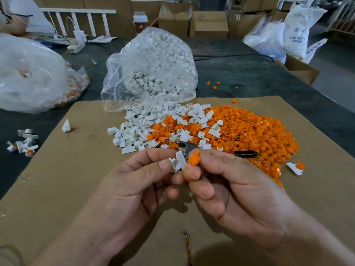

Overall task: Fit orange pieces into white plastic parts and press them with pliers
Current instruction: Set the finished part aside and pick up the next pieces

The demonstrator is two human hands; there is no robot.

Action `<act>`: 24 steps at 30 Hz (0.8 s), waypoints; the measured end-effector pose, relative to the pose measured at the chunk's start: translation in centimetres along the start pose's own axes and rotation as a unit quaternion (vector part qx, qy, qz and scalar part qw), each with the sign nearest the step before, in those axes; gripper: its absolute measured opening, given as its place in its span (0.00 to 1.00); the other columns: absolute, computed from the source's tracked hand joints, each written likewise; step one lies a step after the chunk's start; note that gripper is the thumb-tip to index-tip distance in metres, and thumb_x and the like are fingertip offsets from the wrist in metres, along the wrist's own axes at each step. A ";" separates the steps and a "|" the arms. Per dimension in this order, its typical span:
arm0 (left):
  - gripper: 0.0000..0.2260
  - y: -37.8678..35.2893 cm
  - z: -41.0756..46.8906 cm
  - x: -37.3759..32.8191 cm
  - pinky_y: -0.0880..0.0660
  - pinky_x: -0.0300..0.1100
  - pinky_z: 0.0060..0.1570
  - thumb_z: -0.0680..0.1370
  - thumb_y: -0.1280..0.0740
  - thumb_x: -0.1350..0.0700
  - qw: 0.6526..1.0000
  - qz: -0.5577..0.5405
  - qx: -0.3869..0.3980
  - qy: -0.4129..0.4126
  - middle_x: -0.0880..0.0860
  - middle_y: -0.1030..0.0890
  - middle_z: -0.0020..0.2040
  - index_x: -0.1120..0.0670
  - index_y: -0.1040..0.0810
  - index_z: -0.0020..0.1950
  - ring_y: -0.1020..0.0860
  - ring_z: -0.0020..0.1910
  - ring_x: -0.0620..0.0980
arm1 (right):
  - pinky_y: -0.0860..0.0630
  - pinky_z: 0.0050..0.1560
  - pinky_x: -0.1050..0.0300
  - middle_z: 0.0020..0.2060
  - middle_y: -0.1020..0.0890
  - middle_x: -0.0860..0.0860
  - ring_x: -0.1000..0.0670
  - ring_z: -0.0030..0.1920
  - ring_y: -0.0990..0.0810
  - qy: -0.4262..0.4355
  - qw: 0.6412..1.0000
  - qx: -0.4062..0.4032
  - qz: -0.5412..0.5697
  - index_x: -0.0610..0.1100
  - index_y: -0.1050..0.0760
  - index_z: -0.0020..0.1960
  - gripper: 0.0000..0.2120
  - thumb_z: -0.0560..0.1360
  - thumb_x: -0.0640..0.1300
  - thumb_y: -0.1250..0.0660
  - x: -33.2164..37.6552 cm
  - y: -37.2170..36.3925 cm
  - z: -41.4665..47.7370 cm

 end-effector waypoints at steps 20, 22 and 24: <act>0.13 -0.2 -0.4 0.2 0.17 0.45 0.43 0.60 0.20 0.59 0.983 0.138 -0.051 -0.111 0.61 0.15 0.42 0.54 0.15 0.43 0.15 0.40 0.56 | 0.25 0.28 0.61 0.36 0.21 0.60 0.54 0.35 0.20 0.265 0.700 -0.187 -0.637 0.59 0.25 0.48 0.03 0.77 0.52 0.38 0.9 -0.9 -1.9; 0.14 -0.4 -0.6 0.0 0.17 0.43 0.44 0.60 0.19 0.55 0.965 0.209 -0.062 -0.148 0.58 0.14 0.42 0.51 0.15 0.43 0.15 0.41 0.54 | 0.25 0.28 0.61 0.36 0.21 0.59 0.54 0.35 0.20 0.261 0.697 -0.189 -0.641 0.60 0.25 0.49 0.03 0.76 0.53 0.38 0.8 -0.9 -1.8; 0.13 -0.6 -0.7 -0.3 0.18 0.39 0.42 0.60 0.21 0.52 0.950 0.246 -0.066 -0.180 0.54 0.14 0.42 0.48 0.15 0.42 0.15 0.41 0.50 | 0.25 0.27 0.60 0.36 0.21 0.59 0.54 0.34 0.20 0.258 0.708 -0.190 -0.629 0.60 0.25 0.49 0.04 0.78 0.56 0.39 0.8 -0.9 -1.8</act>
Point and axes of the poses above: each hand's wrist, its own z-axis towards the middle knuckle, its own y-axis out of the back of the hand, x = y × z, the point moved 4 cm from there along z, towards the middle knuckle
